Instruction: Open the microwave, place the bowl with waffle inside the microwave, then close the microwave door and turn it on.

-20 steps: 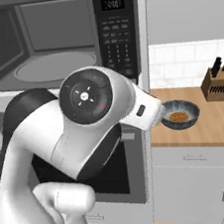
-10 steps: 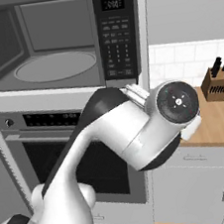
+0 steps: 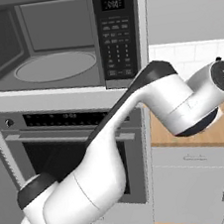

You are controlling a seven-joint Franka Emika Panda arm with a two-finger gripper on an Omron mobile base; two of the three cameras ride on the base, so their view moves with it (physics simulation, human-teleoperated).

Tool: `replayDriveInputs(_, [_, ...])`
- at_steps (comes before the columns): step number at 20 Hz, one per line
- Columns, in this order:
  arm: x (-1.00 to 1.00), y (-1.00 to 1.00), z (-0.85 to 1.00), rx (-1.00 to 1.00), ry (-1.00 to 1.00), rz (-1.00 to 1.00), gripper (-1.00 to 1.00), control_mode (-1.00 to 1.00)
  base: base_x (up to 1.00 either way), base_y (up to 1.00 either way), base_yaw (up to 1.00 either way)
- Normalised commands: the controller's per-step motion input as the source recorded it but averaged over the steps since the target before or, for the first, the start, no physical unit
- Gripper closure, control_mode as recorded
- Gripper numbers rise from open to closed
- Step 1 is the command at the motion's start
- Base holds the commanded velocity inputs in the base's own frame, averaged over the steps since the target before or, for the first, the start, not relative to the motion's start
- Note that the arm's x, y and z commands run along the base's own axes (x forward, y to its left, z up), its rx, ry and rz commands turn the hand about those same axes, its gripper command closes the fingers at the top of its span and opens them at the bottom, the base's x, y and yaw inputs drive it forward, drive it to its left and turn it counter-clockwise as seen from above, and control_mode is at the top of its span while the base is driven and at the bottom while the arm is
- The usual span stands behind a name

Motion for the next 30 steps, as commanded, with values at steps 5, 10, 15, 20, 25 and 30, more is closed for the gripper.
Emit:
replayDriveInputs(5, [0.29,-0.64,-0.45,0.25,0.09,0.01,-1.00,-1.00,0.00,0.00,0.00])
replayDriveInputs(10, [0.09,-0.59,-0.67,0.21,0.00,0.03,-1.00,-1.00,0.00,0.00,0.00])
replayDriveInputs(15, [0.25,-0.21,-0.40,0.12,0.00,0.00,-1.00,-1.00,0.00,0.00,0.00])
replayDriveInputs(20, [0.37,-0.04,-0.42,0.05,0.00,0.00,-1.00,-1.00,0.00,0.00,0.00])
replayDriveInputs(25, [0.35,0.04,-0.61,0.00,0.00,0.00,-1.00,-1.00,0.00,0.00,0.00])
replayDriveInputs(30, [0.43,0.06,-0.55,0.00,0.00,0.00,-1.00,-1.00,0.00,0.00,0.00])
